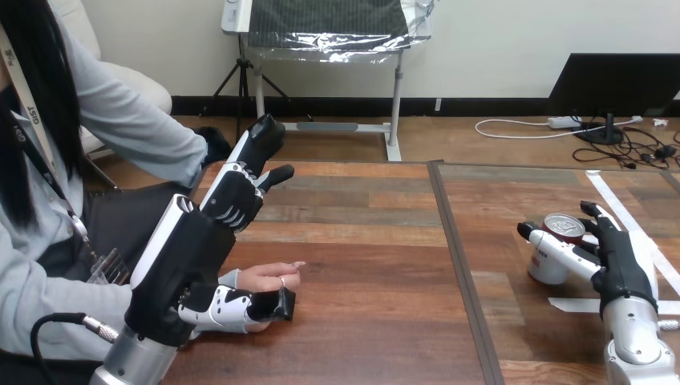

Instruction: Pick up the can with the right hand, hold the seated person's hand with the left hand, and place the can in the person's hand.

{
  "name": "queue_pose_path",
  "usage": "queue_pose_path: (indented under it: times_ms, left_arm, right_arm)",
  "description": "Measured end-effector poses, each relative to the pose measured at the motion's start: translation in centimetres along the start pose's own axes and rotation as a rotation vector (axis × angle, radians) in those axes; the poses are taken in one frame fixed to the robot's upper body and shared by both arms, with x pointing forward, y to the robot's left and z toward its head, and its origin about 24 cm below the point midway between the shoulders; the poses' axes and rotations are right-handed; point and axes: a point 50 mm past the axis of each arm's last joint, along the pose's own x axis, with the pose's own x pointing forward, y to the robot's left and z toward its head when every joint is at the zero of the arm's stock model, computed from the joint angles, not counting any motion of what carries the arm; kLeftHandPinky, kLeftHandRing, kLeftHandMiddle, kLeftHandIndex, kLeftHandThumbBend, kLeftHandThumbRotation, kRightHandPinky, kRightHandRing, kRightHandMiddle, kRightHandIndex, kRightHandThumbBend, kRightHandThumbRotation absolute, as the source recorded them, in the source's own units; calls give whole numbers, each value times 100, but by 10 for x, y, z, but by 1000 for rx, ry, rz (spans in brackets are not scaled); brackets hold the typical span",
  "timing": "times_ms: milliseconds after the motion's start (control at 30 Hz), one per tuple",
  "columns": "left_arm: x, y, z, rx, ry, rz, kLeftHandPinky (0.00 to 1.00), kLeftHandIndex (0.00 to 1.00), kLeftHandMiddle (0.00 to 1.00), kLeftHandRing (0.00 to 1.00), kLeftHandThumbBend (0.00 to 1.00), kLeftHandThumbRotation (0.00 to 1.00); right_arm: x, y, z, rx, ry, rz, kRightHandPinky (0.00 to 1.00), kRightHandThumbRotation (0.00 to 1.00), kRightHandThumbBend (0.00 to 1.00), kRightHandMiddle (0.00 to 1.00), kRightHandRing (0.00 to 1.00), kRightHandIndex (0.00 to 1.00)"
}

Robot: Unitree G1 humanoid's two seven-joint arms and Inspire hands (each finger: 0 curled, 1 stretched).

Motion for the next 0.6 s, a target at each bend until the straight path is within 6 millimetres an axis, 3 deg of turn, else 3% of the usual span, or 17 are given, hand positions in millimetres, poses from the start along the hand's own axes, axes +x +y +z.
queue_pose_path:
  times_ms: [233, 467, 600]
  left_arm:
    - [0, 0, 0, -2, 0, -3, 91, 99, 100, 100, 100, 50]
    - [0, 0, 0, -3, 0, -7, 91, 99, 100, 100, 100, 50]
    - [0, -1, 0, -3, 0, -7, 91, 99, 100, 100, 100, 50]
  right_arm:
    - [0, 2, 1, 5, -2, 7, 74, 43, 100, 90, 81, 93]
    - [1, 5, 3, 18, -6, 14, 70, 38, 100, 89, 79, 91]
    - [1, 7, 4, 22, -7, 17, 73, 32, 100, 86, 81, 89]
